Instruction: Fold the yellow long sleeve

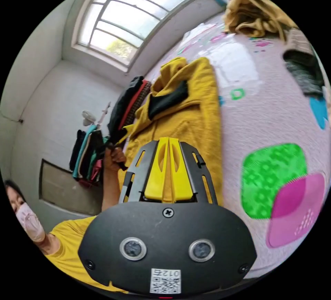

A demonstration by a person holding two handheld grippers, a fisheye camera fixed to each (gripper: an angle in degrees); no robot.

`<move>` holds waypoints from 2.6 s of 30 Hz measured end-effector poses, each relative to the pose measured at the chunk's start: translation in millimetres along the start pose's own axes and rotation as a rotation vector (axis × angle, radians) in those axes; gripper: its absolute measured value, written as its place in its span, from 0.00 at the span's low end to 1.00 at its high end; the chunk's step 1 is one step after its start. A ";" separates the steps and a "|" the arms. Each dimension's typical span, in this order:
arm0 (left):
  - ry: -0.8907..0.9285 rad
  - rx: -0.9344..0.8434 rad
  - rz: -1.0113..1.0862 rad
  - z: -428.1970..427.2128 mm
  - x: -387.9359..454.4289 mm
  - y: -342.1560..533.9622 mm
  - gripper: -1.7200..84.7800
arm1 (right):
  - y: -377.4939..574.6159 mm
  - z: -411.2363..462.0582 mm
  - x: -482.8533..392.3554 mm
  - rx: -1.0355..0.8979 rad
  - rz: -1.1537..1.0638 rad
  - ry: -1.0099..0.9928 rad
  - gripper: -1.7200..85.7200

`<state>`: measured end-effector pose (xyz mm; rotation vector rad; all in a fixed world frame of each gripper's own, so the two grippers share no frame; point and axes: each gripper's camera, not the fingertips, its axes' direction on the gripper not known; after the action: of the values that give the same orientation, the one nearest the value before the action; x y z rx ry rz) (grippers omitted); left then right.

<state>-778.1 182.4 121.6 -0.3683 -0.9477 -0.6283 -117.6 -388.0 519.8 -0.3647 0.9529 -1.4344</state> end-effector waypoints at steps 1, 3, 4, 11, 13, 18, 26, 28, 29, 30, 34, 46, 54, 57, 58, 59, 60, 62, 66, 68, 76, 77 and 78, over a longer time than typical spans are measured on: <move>-0.007 -0.007 -0.031 -1.1 3.8 1.5 0.02 | 8.2 -12.8 8.8 0.006 0.023 -0.033 0.03; 0.010 -0.061 -0.046 0.7 12.8 8.4 0.02 | 21.0 -21.2 19.3 0.008 0.043 -0.118 0.03; 0.008 -0.099 -0.024 0.6 21.8 17.8 0.02 | 29.0 -19.5 26.7 -0.013 0.062 -0.150 0.03; -0.189 -0.229 0.022 -16.0 52.3 109.0 0.02 | 66.0 -8.8 58.1 0.043 0.192 -0.117 0.03; -0.219 -0.193 0.020 -42.1 59.0 140.7 0.02 | 72.7 -18.3 31.7 0.073 0.136 0.005 0.03; -0.338 -0.128 -0.038 -88.0 56.3 185.4 0.02 | 107.9 -21.1 -35.0 0.097 -0.158 0.093 0.03; -0.411 -0.141 -0.071 -77.6 54.6 236.6 0.02 | 148.4 26.8 -37.9 0.033 -0.125 0.130 0.03; -0.390 -0.123 -0.040 -91.5 65.9 240.0 0.02 | 149.9 33.4 -56.4 0.009 -0.149 0.190 0.03; -0.409 -0.095 -0.016 -99.1 71.7 239.8 0.02 | 150.3 34.5 -63.7 0.006 -0.164 0.212 0.03; -0.471 -0.032 0.021 -116.6 82.5 238.2 0.02 | 151.7 36.5 -80.9 0.015 -0.213 0.250 0.03; -0.615 0.018 0.044 -149.8 92.2 210.9 0.02 | 149.4 60.6 -146.7 0.042 -0.416 0.297 0.03; -1.034 -0.253 0.231 -80.8 81.3 212.6 0.02 | 121.8 218.5 -188.2 -0.188 -0.549 0.467 0.02; -0.901 0.003 0.211 -144.7 106.9 161.8 0.02 | 105.2 262.9 -205.3 -0.199 -0.544 0.456 0.02; -0.835 0.157 0.177 -166.1 96.7 91.2 0.02 | 99.7 281.1 -214.6 -0.197 -0.555 0.477 0.02; -0.838 0.195 0.118 -166.4 81.7 57.7 0.02 | 97.0 288.1 -218.0 -0.196 -0.558 0.482 0.02; -0.831 0.201 0.077 -165.1 71.9 40.6 0.02 | 95.6 291.4 -219.5 -0.196 -0.559 0.483 0.02; -0.789 0.188 0.015 -158.7 50.0 7.8 0.02 | 92.4 297.9 -222.4 -0.196 -0.559 0.483 0.02; -0.723 0.187 -0.071 -144.4 11.4 -29.8 0.02 | 86.7 307.0 -226.0 -0.200 -0.558 0.469 0.02; -0.591 0.300 -0.425 -131.5 -93.3 -44.4 0.02 | 51.3 324.7 -252.5 -0.279 -0.623 0.458 0.02; -0.541 0.288 -0.500 -126.5 -131.8 -37.5 0.02 | 22.3 328.7 -285.8 -0.222 -0.753 0.396 0.02; -0.408 0.236 -0.612 -138.2 -200.2 -38.0 0.02 | -189.9 559.8 -450.8 -0.464 -1.126 0.336 0.04; -0.406 0.236 -0.613 -139.6 -202.4 -40.0 0.02 | -203.5 582.0 -457.4 -0.494 -1.106 0.335 0.05; -0.402 0.220 -0.610 -143.4 -206.6 -45.3 0.02 | -228.0 623.6 -467.3 -0.547 -1.053 0.341 0.06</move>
<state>-804.4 137.9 -128.7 0.0054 -1.5226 -1.0124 251.1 -188.2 1215.0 -1.1796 1.5483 -2.2004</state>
